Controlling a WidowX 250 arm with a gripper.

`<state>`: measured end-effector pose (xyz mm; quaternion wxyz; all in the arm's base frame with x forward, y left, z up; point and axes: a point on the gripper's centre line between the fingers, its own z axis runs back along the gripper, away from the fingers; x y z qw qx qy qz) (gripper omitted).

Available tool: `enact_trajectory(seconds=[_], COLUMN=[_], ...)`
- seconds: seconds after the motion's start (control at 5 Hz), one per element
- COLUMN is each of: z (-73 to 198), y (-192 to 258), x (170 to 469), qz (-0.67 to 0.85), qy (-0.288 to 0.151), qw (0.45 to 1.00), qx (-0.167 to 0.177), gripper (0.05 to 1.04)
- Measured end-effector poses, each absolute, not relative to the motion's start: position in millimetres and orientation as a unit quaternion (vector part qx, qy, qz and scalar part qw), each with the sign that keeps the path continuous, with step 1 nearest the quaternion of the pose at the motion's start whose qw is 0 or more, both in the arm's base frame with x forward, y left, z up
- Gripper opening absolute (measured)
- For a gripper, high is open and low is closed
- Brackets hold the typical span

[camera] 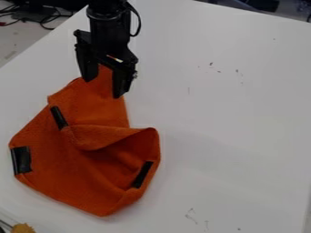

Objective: Unfold the cloth from bottom left to top right

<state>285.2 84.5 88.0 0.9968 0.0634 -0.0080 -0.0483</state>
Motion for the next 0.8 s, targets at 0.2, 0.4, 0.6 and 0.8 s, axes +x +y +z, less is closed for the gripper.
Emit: enact_trajectory(seconds=[0.2, 0.4, 0.6, 0.8], z=[79.1, 69.2, 79.5, 85.7], y=[83.9, 90.9, 107.6, 130.4], x=[282.1, 269.5, 257.8, 239.0], qz=[-0.047, -0.022, 0.022, 0.079], qy=[0.007, 0.017, 0.017, 0.017], qw=[0.997, 0.999, 0.998, 0.995], qx=[0.058, 0.045, 0.052, 0.051], gripper=[1.000, 1.000, 1.000, 1.000])
